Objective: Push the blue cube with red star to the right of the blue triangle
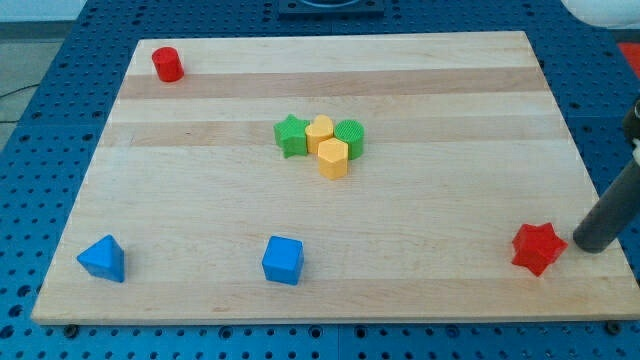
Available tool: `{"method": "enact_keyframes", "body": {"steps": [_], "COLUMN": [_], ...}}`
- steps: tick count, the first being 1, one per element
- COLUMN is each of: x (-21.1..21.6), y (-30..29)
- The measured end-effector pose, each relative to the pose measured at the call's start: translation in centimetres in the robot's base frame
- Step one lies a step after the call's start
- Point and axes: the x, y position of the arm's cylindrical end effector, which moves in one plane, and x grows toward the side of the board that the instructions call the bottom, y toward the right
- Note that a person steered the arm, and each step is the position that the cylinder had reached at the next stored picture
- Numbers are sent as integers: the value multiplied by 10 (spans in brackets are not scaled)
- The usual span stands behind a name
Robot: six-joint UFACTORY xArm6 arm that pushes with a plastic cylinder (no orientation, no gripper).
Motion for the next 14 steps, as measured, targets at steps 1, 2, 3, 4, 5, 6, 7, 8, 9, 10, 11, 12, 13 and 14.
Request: {"method": "enact_keyframes", "body": {"steps": [1,2,3,4,5,6,7,8,9,10,11,12,13,14], "x": [0,7,11,24,24,24,24,24,24,24,24,24,24,24], "y": [-50,-64,-26,-42,-64,-85,-105,-126,-151,-173,-177,-167,-162,-171]}}
